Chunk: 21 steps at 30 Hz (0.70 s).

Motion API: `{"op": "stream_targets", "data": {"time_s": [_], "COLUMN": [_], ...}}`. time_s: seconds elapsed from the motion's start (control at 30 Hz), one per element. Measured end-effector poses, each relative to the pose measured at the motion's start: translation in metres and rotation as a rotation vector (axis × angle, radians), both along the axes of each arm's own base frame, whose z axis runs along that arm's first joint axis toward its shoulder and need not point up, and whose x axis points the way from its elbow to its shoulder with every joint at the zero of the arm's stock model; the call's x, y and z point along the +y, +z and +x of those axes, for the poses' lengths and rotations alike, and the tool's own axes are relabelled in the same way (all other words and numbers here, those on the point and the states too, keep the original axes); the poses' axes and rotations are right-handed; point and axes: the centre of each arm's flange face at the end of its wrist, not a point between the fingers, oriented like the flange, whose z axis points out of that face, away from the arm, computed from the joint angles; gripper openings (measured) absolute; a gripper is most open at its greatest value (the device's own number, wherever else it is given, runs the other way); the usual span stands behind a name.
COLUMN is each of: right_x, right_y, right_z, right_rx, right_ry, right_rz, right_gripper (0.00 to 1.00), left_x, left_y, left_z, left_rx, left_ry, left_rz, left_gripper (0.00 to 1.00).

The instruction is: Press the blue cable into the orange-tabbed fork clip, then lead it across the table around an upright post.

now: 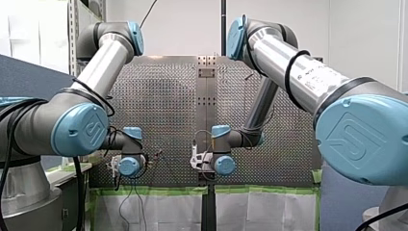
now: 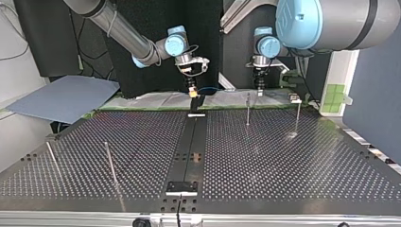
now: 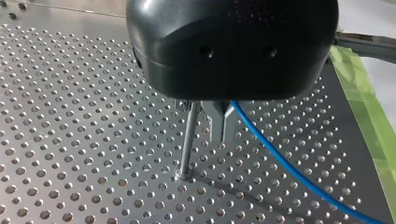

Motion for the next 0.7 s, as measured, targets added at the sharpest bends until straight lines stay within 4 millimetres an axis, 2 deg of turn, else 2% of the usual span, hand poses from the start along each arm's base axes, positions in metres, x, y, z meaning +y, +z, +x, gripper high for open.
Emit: {"op": "stream_targets", "data": {"time_s": [0.7], "right_x": [-0.013], "right_y": [0.004], "right_z": [-0.004], "right_rx": [0.007], "right_ry": [-0.018], "right_rz": [-0.005], "right_gripper": [0.0], "left_x": [0.004], "left_y": [0.007], "left_z": [0.039], "left_rx": [0.057], "left_ry": [-0.007], "left_rz": [0.014], "left_gripper": [0.0]}}
